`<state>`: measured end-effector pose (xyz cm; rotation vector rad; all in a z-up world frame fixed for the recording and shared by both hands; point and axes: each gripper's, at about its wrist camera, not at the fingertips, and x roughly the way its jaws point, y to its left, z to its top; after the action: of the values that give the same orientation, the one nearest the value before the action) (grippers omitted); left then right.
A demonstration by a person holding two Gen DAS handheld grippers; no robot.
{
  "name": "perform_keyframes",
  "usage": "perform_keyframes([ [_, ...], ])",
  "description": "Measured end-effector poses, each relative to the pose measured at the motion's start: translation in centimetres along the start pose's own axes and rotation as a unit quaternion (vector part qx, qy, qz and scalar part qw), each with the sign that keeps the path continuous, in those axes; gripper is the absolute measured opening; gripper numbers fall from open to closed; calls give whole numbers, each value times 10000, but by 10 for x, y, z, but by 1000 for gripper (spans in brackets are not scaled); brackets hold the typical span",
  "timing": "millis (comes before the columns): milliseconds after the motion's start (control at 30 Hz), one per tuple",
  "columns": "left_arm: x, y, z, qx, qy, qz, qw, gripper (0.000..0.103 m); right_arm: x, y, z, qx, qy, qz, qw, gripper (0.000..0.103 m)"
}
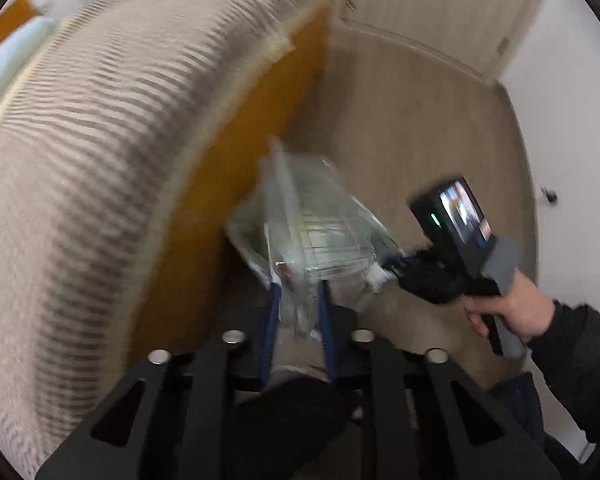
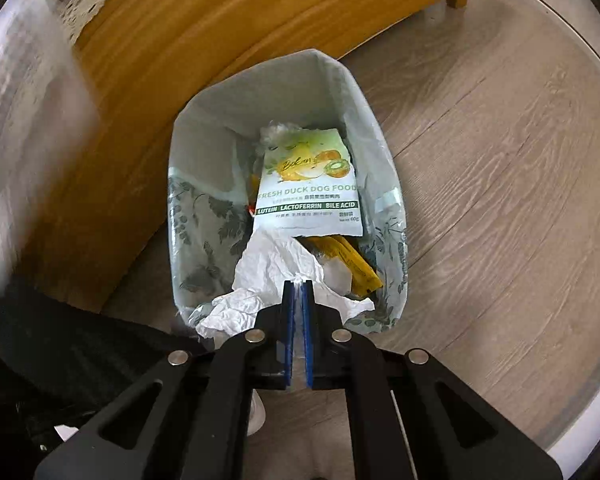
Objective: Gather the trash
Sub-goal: 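Carry the clear tray and white tissue down to the floor bin, then open both tools over the bin to drop the tray and tissue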
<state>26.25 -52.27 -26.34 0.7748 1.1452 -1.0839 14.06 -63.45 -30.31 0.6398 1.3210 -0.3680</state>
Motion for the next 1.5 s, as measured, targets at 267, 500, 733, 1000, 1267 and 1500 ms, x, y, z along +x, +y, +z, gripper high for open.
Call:
perform_keyframes([
  [267, 104, 3, 35, -398, 832, -337, 9952, 4, -17, -42, -17, 511, -297, 42, 9982, 4],
  [500, 141, 12, 55, -674, 879, 430, 9929, 1, -17, -48, -22, 681, -286, 107, 9972, 4],
  [733, 134, 22, 65, -771, -119, 881, 9931, 13, -14, -37, -20, 667, -362, 161, 9970, 4],
  [1000, 104, 41, 38, -613, 218, 324, 9974, 65, 4, -25, -23, 471, -73, 189, 9987, 4],
  [1267, 18, 85, 0, -1632, -244, 264, 9859, 66, 8, -6, 30, 311, -377, 171, 9987, 4],
  [1500, -20, 89, -16, -1768, -645, 293, 9817, 66, 7, 7, 95, 443, -832, -116, 9955, 84],
])
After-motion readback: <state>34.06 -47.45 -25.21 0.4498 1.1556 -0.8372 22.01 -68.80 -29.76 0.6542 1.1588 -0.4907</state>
